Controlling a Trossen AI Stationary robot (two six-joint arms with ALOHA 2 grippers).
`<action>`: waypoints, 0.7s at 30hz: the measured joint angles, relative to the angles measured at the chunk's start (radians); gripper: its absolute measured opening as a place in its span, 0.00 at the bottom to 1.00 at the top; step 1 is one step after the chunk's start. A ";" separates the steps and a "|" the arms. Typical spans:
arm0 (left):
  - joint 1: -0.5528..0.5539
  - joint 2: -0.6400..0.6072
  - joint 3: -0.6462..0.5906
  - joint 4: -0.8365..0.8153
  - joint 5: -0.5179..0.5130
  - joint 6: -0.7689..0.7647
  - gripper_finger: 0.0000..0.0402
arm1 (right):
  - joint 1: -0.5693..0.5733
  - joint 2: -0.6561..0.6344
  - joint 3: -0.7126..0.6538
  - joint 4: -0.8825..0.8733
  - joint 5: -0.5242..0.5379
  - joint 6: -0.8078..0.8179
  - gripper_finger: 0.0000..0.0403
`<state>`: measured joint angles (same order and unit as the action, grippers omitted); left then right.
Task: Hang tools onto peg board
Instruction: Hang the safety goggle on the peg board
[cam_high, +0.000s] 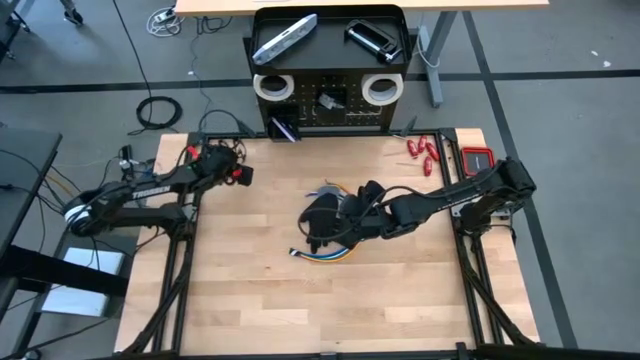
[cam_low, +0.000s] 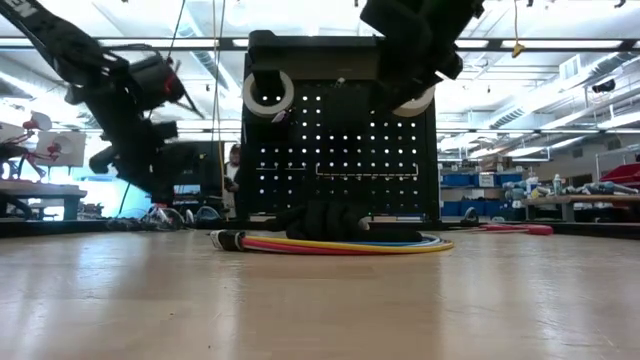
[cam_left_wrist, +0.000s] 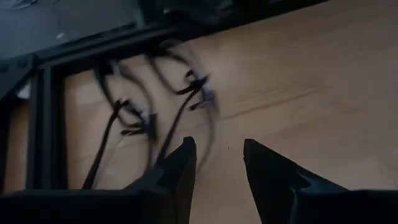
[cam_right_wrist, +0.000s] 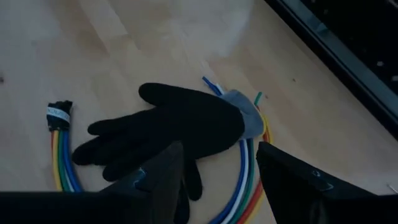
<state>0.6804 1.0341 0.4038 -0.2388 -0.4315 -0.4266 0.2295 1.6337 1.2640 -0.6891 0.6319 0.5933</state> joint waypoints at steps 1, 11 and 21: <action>0.016 0.013 0.000 -0.007 0.001 0.000 0.36 | 0.000 0.000 0.000 -0.005 -0.001 -0.001 0.53; 0.069 0.075 0.000 0.002 0.076 0.089 0.36 | 0.025 -0.107 -0.001 -0.119 0.006 -0.026 0.53; 0.145 0.140 0.009 0.019 0.183 0.129 0.36 | 0.036 -0.193 -0.219 -0.004 0.002 0.077 0.53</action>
<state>0.8251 1.1744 0.4124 -0.2201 -0.2481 -0.2979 0.2655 1.4405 1.0449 -0.6935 0.6342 0.6704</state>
